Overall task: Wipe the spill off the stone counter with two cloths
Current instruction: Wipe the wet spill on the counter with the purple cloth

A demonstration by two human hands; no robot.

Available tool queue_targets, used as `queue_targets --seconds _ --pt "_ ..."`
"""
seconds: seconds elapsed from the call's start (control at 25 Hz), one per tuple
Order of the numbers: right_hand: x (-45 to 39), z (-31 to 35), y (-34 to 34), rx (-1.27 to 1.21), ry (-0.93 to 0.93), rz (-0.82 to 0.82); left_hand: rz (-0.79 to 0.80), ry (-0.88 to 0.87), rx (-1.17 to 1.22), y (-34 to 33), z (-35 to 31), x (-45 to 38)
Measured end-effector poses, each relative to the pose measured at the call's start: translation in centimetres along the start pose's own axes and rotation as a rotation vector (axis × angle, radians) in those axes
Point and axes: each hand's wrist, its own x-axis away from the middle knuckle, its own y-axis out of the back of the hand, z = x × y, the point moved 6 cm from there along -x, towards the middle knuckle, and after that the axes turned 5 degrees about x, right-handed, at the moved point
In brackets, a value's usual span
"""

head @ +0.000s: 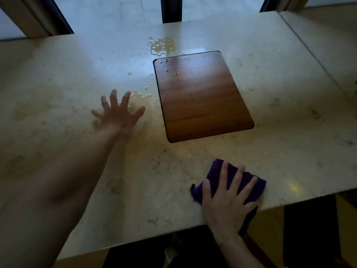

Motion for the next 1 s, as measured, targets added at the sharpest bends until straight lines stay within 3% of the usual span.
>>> queue_targets --seconds 0.24,0.6,0.84,1.0 --pt "-3.9 2.6 1.6 0.032 -0.039 -0.065 -0.076 0.082 -0.045 1.2 5.5 -5.0" --pt "-23.7 18.0 10.0 -0.047 0.028 -0.288 -0.111 0.115 -0.043 1.1 6.3 -5.7" --pt "-39.2 28.2 16.5 -0.068 -0.031 -0.241 -0.051 0.129 -0.073 0.7 6.4 -5.6" --pt "-48.5 34.3 20.8 -0.018 0.093 -0.215 -0.082 0.125 -0.091 0.5 6.4 -5.4"
